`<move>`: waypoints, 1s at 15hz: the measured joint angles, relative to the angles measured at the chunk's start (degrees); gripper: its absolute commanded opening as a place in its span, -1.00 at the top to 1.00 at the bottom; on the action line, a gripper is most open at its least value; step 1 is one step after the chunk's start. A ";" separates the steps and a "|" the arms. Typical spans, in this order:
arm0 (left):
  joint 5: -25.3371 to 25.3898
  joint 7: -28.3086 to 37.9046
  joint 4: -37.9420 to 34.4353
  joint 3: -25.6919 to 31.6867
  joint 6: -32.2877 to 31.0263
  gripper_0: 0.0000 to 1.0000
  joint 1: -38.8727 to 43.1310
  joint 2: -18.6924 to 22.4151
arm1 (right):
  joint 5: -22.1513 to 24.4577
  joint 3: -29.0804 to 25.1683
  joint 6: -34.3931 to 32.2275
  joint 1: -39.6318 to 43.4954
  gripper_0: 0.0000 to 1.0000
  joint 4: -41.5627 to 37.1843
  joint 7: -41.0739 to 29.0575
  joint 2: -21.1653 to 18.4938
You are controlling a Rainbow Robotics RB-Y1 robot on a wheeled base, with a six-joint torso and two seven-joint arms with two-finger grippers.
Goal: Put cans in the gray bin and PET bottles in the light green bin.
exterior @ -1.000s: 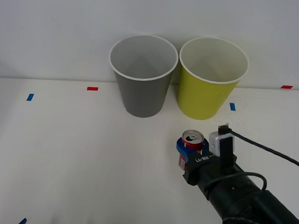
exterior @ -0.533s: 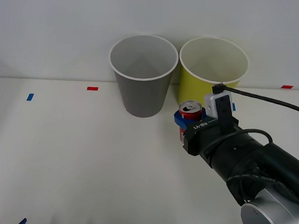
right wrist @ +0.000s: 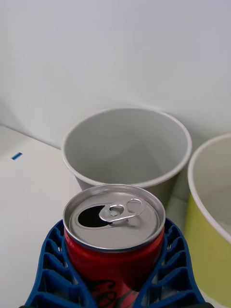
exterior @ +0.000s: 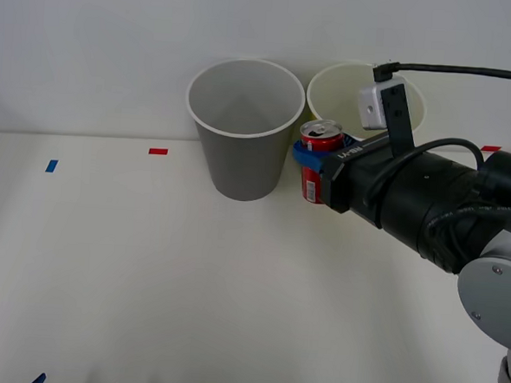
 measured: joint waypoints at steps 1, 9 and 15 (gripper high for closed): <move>0.00 0.00 0.00 0.00 0.00 -1.00 0.00 0.00 | -2.97 -1.00 -0.05 -2.83 0.88 2.16 0.11 -0.12; 0.00 0.00 0.00 0.00 0.00 -1.00 0.00 0.00 | -7.73 -2.12 -9.18 -16.59 0.93 17.33 1.10 -1.89; 0.00 0.00 0.00 0.00 0.00 -1.00 0.00 0.00 | -6.64 4.07 -27.24 -20.35 0.98 30.13 1.18 -2.15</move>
